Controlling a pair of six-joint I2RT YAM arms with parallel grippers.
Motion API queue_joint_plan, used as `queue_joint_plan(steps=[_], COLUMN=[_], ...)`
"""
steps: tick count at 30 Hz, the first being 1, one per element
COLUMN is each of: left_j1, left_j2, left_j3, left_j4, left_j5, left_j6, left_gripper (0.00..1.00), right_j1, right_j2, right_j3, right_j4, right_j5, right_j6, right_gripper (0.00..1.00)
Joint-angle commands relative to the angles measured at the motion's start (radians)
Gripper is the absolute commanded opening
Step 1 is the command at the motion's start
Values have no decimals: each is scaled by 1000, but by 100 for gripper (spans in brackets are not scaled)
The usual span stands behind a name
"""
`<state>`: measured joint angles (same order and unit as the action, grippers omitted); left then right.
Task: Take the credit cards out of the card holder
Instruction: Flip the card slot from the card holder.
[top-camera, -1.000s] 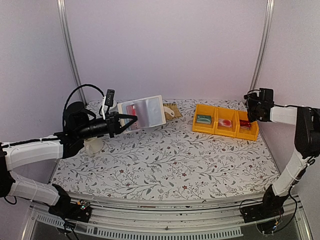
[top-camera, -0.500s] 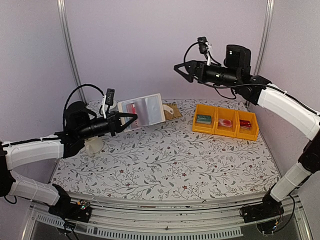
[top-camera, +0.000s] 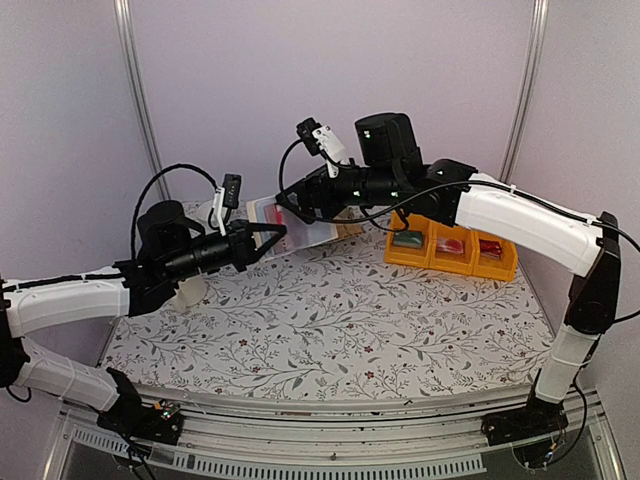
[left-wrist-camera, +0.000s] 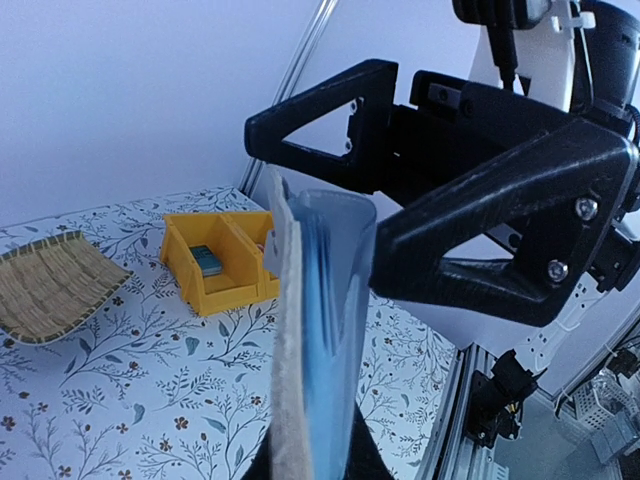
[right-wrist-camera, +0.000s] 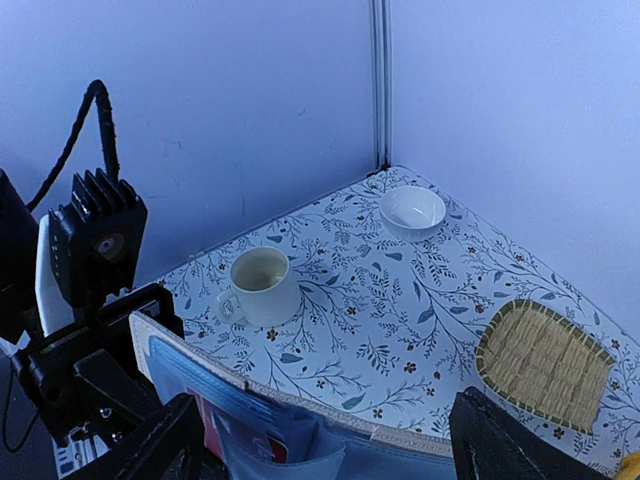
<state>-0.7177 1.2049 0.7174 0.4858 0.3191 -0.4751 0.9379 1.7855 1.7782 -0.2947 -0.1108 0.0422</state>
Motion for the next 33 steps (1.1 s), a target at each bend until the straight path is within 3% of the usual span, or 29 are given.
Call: queue_joint_plan(steps=[1,7,9,15,22,33], left_j1=[-18,-20,-20,-18,-17,-14], left_j2=[15,18,11,10,3,2], left_j3=[30,26,17,7,-6,-32], left_j4=[9,34,51,66,93,154], left_j5=[-38,-26,-29,-52,-41,-59], left_j6=[23,15,12,-6,-19,-67], left_gripper=[0,0,0,0,0,0], right_j1=[20,26,26,26,26,26], right_j2=[39,57,53,56,73,87], right_j3=[54,63,54,27,24,19], right_j4=[-57,-61,-69,-78,-76,-125], right_j5=[18,42,19,-89,-44,33], right_j6=[-2,-14,-20,-20,-8,-7], right_gripper=[85,69,68,77,69,80])
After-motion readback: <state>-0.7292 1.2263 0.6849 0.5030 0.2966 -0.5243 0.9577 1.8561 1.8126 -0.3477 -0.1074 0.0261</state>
